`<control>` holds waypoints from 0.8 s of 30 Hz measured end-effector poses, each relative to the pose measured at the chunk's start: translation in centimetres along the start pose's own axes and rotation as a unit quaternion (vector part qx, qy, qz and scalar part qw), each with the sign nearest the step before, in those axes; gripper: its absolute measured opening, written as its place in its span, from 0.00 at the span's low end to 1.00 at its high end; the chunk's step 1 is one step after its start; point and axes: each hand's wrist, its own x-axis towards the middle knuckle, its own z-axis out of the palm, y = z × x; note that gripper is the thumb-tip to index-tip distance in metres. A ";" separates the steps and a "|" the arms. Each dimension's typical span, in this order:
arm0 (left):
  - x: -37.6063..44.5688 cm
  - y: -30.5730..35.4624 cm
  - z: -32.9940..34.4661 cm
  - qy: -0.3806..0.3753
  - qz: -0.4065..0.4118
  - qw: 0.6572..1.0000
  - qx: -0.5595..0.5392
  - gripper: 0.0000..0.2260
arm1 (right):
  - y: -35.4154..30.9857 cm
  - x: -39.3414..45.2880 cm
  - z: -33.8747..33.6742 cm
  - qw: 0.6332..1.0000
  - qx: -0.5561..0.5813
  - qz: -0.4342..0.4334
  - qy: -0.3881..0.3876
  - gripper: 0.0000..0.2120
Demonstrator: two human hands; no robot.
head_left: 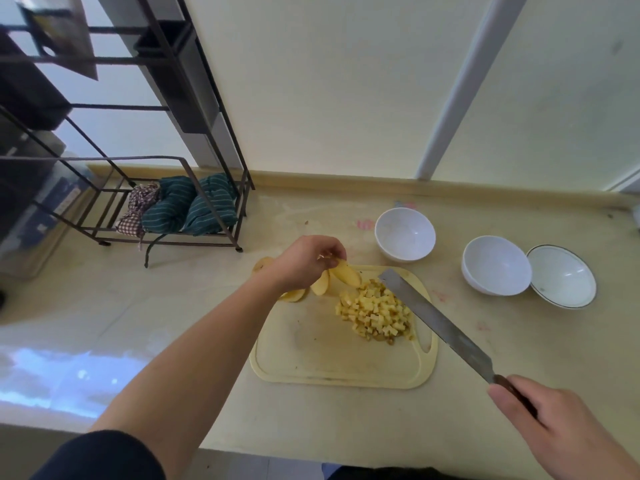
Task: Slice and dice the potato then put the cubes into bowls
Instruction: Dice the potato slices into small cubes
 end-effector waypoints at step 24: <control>-6.4 0.5 7.2 0.367 -0.237 0.748 -0.499 0.22 | -2.2 2.4 2.5 0.903 0.326 0.122 -0.251 0.30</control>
